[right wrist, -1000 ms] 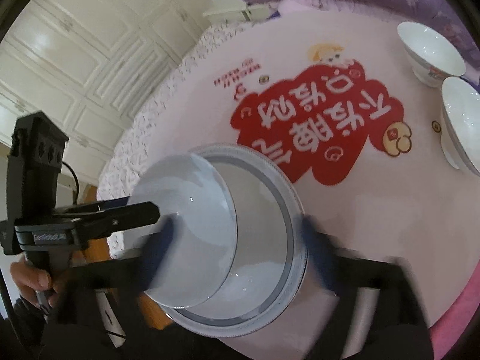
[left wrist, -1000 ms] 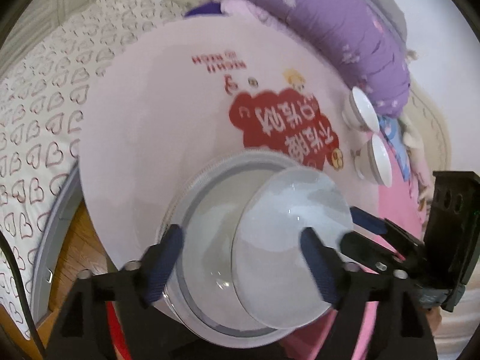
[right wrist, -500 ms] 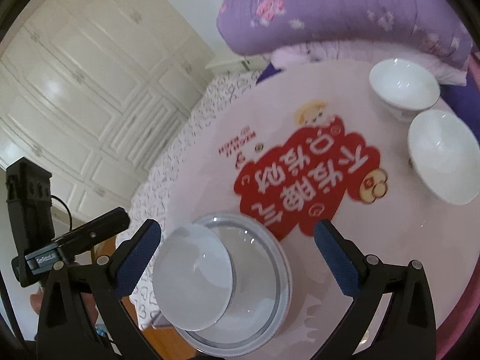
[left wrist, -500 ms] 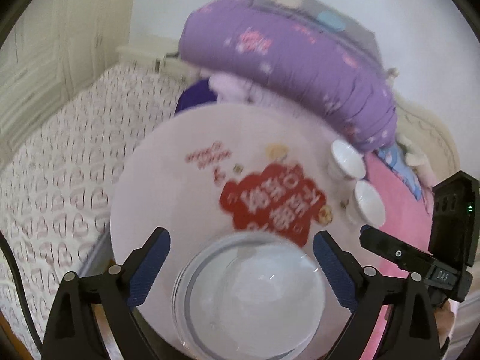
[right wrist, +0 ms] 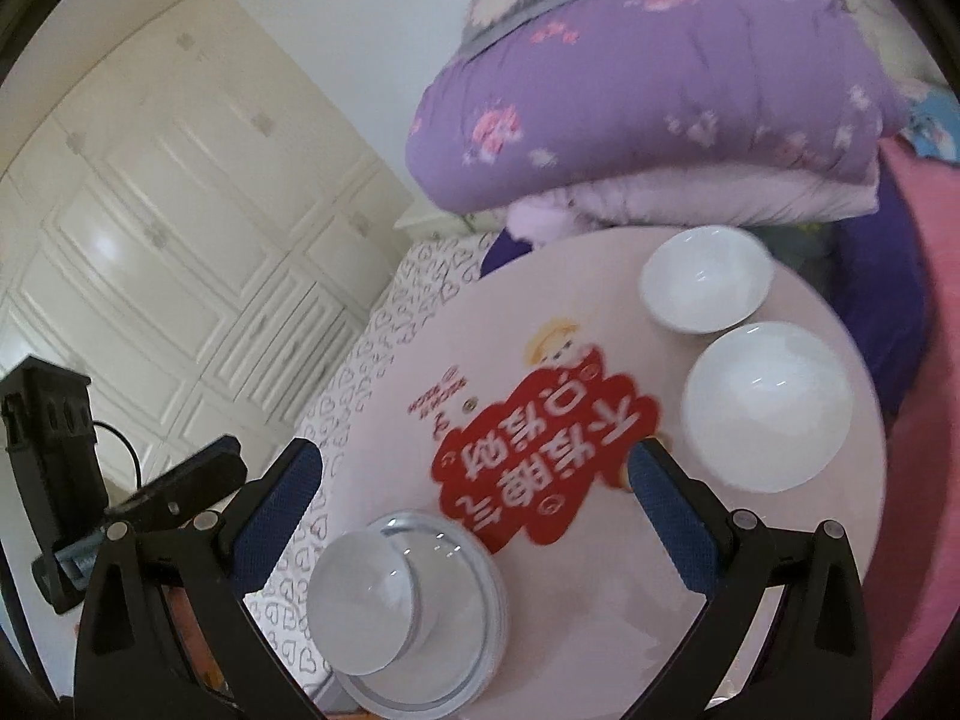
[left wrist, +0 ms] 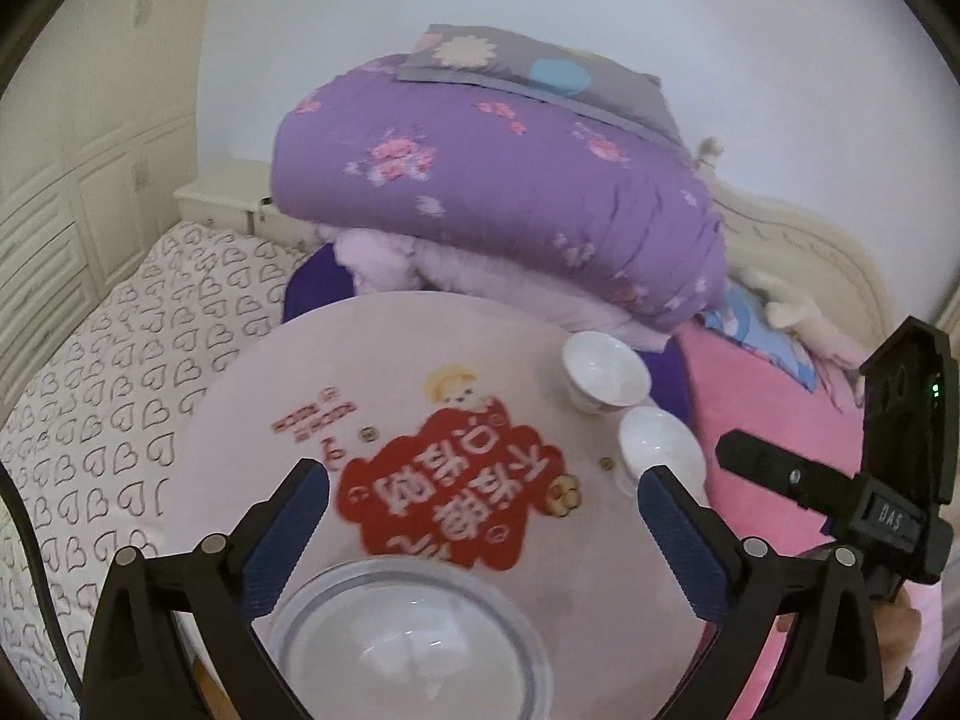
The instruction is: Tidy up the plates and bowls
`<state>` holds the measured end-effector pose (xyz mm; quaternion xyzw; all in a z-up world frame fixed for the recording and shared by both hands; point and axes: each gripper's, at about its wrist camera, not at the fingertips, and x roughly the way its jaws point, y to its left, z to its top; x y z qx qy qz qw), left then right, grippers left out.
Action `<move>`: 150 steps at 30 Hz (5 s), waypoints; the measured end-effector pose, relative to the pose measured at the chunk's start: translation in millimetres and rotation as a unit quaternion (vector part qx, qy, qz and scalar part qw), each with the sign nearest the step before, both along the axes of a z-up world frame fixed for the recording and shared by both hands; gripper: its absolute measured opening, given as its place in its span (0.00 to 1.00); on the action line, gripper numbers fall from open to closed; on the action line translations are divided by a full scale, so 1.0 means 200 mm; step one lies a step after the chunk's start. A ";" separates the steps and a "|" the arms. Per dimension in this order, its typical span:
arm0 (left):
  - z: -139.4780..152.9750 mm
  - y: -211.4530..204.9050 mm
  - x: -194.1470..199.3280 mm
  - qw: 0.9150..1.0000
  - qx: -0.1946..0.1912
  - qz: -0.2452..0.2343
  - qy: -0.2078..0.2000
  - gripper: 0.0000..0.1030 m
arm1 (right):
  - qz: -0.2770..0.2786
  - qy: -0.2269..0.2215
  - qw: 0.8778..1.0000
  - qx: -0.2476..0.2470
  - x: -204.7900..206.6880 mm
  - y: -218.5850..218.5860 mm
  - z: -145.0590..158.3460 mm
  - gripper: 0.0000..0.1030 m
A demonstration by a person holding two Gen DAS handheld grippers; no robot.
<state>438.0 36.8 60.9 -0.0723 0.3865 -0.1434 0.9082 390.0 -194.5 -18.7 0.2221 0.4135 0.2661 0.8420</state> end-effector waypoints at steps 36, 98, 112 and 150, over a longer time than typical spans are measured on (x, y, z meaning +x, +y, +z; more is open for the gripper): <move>-0.41 -0.57 0.56 0.996 -0.011 -0.063 0.055 0.98 | -0.105 0.042 0.993 -0.037 0.06 -0.62 -0.21 1.00; -1.06 -0.98 1.20 0.960 -0.066 -0.081 0.260 0.05 | -0.061 0.151 0.983 -0.088 0.33 -0.44 -0.62 0.11; -0.80 -0.65 0.70 0.965 -0.043 -0.101 0.239 0.05 | -0.045 0.157 0.984 -0.069 -0.08 -0.27 -0.55 0.12; -0.95 -0.72 0.60 0.957 -0.019 -0.103 0.270 0.07 | -0.047 0.187 0.977 -0.088 -0.17 -0.26 -0.67 0.13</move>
